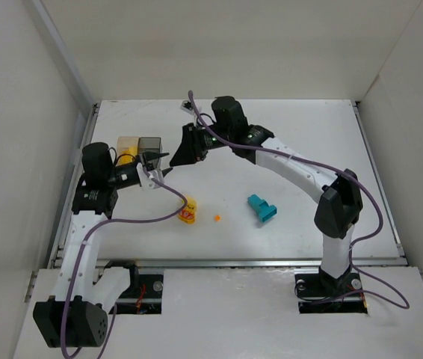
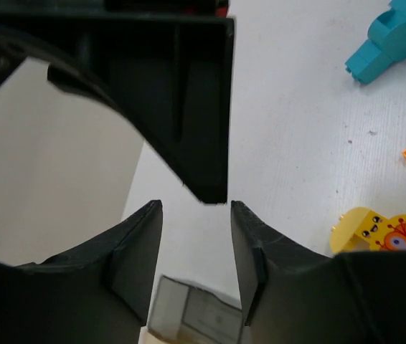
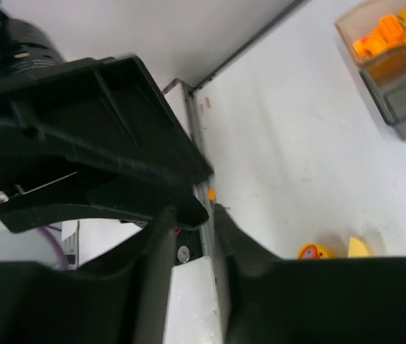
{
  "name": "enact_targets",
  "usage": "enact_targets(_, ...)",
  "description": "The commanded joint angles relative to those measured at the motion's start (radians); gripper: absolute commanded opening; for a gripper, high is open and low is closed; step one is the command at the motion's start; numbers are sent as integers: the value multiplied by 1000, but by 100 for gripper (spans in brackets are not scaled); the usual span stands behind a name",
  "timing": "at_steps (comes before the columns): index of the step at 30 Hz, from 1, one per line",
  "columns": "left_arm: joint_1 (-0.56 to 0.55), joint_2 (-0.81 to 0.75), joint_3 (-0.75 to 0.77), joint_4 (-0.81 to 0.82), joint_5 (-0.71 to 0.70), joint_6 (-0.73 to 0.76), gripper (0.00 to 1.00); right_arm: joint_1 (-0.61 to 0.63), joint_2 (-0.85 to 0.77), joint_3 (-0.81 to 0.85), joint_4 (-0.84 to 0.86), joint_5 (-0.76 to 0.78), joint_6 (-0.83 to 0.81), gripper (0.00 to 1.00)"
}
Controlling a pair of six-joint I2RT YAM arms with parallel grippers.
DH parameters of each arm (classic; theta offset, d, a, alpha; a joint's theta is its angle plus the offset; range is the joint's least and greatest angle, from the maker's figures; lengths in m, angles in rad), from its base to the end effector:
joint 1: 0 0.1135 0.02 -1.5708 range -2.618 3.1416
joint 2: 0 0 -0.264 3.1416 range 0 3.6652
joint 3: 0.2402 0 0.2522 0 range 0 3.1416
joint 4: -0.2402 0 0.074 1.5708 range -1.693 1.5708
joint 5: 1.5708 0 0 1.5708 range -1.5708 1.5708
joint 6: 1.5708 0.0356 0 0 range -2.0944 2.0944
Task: Sort the legos into containers by color
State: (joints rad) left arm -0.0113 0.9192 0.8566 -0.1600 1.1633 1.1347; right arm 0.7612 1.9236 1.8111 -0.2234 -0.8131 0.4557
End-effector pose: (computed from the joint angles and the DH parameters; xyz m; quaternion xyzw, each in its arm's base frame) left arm 0.1937 -0.0349 0.3485 0.6421 0.3626 -0.0855 0.6700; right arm 0.3111 0.3321 0.3609 -0.3402 0.7053 0.5685 0.2520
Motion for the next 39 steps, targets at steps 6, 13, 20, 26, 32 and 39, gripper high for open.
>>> enact_targets(6,100,-16,-4,-338,-254,-41,47,-31,-135,-122,-111,276,-107,46)
enact_targets(13,122,-77,-71,-202,-335,-430,49,-31,-124,-113,-257,422,-183,65)
enact_targets(20,122,-92,-91,-242,-603,-586,49,-17,-78,-137,-410,652,-201,77)
enact_targets(26,122,-118,-128,-264,-775,-630,49,96,-43,-257,-481,828,-233,74)
enact_targets(32,122,-148,-151,-219,-898,-671,56,141,17,-300,-472,865,-183,68)
enact_targets(39,122,-118,-162,-197,-995,-724,58,190,69,-318,-462,884,-183,64)
